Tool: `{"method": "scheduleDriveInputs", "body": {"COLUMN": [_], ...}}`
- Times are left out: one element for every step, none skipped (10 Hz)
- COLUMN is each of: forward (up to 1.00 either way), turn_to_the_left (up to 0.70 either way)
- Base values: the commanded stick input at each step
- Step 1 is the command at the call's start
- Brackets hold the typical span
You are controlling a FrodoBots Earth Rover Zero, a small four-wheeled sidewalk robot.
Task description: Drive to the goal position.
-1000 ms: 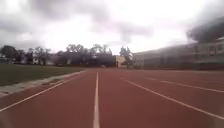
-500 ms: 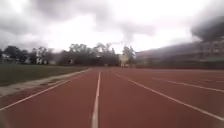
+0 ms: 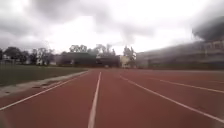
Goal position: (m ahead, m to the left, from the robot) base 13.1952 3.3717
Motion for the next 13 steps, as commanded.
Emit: {"method": "scheduleDriveInputs", "body": {"forward": [0.7, 0.7, 0.7, 0.7, 0.7, 0.7, 0.7, 0.7, 0.7, 0.7, 0.7, 0.7, 0.7], "turn_to_the_left": [0.0, 0.0, 0.0, 0.0, 0.0, 0.0, 0.0, 0.0, 0.0, 0.0, 0.0, 0.0, 0.0]}}
